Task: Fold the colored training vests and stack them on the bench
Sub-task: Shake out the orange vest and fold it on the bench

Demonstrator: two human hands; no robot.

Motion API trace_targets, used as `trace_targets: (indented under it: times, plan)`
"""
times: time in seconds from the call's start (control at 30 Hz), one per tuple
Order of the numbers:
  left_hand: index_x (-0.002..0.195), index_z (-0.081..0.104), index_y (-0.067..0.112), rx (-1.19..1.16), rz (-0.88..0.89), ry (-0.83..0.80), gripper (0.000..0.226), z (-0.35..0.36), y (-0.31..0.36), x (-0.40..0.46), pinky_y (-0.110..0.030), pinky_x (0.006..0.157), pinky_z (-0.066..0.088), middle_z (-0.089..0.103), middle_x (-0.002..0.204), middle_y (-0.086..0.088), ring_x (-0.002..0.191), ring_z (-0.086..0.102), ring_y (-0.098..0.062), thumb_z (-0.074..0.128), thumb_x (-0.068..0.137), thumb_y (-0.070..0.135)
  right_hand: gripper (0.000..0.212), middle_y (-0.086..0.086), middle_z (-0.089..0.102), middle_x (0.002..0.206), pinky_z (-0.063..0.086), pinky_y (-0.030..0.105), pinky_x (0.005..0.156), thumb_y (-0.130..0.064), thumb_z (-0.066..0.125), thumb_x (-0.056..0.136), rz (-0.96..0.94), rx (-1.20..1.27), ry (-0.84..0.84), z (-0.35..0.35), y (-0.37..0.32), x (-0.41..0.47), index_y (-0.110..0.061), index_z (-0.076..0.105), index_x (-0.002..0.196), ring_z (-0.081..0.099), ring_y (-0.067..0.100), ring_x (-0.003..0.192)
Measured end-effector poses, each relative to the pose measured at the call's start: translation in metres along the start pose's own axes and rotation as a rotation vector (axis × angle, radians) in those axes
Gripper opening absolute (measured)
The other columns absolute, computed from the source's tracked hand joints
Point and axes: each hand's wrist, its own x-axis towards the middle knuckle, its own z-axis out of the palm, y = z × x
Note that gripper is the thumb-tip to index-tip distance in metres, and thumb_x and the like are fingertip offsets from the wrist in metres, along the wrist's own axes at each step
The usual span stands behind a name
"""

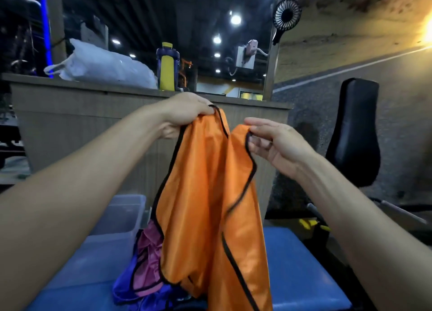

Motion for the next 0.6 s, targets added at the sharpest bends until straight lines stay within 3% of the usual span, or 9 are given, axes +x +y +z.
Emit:
trace_targets:
  times: [0.07, 0.13, 0.17, 0.3, 0.33, 0.4, 0.47, 0.53, 0.6]
  plan:
    - [0.095, 0.067, 0.005, 0.086, 0.001, 0.02, 0.007, 0.004, -0.004, -0.003, -0.033, 0.065, 0.05, 0.059, 0.087, -0.014, 0.073, 0.052, -0.026, 0.061, 0.095, 0.01, 0.039, 0.005, 0.075, 0.087, 0.063, 0.03, 0.074, 0.016, 0.05, 0.09, -0.068, -0.035, -0.037, 0.005, 0.007, -0.004, -0.005, 0.069, 0.117, 0.076, 0.021, 0.085]
    - [0.093, 0.071, -0.001, 0.198, 0.006, 0.026, 0.02, 0.009, -0.007, -0.006, -0.042, 0.071, 0.054, 0.069, 0.093, -0.017, 0.076, 0.057, -0.028, 0.07, 0.09, 0.018, 0.045, 0.011, 0.074, 0.108, 0.063, 0.032, 0.073, 0.017, 0.058, 0.086, -0.203, -0.288, -0.022, 0.008, 0.016, -0.004, -0.011, 0.071, 0.118, 0.075, 0.024, 0.097]
    - [0.092, 0.076, 0.004, 0.233, 0.012, 0.028, 0.02, 0.011, -0.007, -0.009, -0.043, 0.074, 0.058, 0.075, 0.095, -0.016, 0.077, 0.064, -0.027, 0.074, 0.088, 0.024, 0.043, 0.01, 0.074, 0.11, 0.063, 0.032, 0.072, 0.012, 0.066, 0.084, -0.29, -0.449, 0.015, 0.009, 0.021, -0.004, -0.016, 0.072, 0.116, 0.075, 0.022, 0.097]
    - [0.089, 0.08, 0.027, 0.348, 0.072, 0.096, 0.019, 0.015, -0.009, -0.012, -0.037, 0.079, 0.059, 0.077, 0.091, 0.002, 0.089, 0.072, -0.018, 0.078, 0.084, 0.045, 0.01, -0.008, 0.073, 0.08, 0.059, 0.028, 0.067, -0.017, 0.076, 0.084, -0.615, -0.953, 0.189, 0.015, 0.034, -0.004, -0.022, 0.076, 0.093, 0.069, 0.006, 0.07]
    - [0.089, 0.081, 0.028, 0.373, 0.075, 0.106, 0.022, 0.016, -0.009, -0.013, -0.037, 0.078, 0.059, 0.077, 0.09, 0.003, 0.089, 0.072, -0.019, 0.077, 0.084, 0.049, 0.002, -0.009, 0.07, 0.073, 0.058, 0.029, 0.065, -0.023, 0.074, 0.086, -0.641, -0.971, 0.193, 0.018, 0.034, -0.006, -0.021, 0.074, 0.085, 0.066, 0.005, 0.068]
    - [0.087, 0.082, 0.024, 0.416, 0.072, 0.103, 0.031, 0.015, -0.009, -0.012, -0.043, 0.08, 0.058, 0.078, 0.089, -0.002, 0.089, 0.072, -0.026, 0.076, 0.082, 0.054, 0.024, -0.004, 0.065, 0.063, 0.053, 0.034, 0.061, -0.029, 0.069, 0.091, -0.611, -0.951, 0.178, 0.019, 0.035, -0.005, -0.017, 0.067, 0.07, 0.06, 0.005, 0.061]
    - [0.086, 0.082, 0.02, 0.447, 0.07, 0.076, 0.042, 0.016, -0.007, -0.015, -0.046, 0.082, 0.059, 0.077, 0.089, -0.01, 0.09, 0.072, -0.031, 0.074, 0.081, 0.06, 0.039, 0.006, 0.063, 0.064, 0.052, 0.04, 0.07, -0.032, 0.064, 0.096, -0.513, -0.85, 0.144, 0.021, 0.033, -0.005, -0.01, 0.059, 0.064, 0.059, 0.013, 0.064]
    - [0.088, 0.081, 0.012, 0.468, 0.068, 0.066, 0.054, 0.016, -0.006, -0.015, -0.042, 0.077, 0.059, 0.075, 0.088, -0.016, 0.082, 0.071, -0.034, 0.072, 0.081, 0.064, 0.034, 0.014, 0.066, 0.074, 0.055, 0.046, 0.081, -0.028, 0.061, 0.098, -0.402, -0.664, 0.11, 0.023, 0.028, -0.009, -0.007, 0.062, 0.071, 0.063, 0.022, 0.073]
    - [0.09, 0.077, 0.002, 0.489, 0.076, 0.076, 0.063, 0.018, -0.006, -0.015, -0.037, 0.069, 0.055, 0.072, 0.086, -0.021, 0.068, 0.066, -0.032, 0.069, 0.083, 0.065, 0.021, 0.008, 0.067, 0.075, 0.055, 0.04, 0.076, -0.016, 0.056, 0.101, -0.305, -0.5, 0.09, 0.024, 0.025, -0.012, -0.01, 0.069, 0.086, 0.062, 0.022, 0.07]
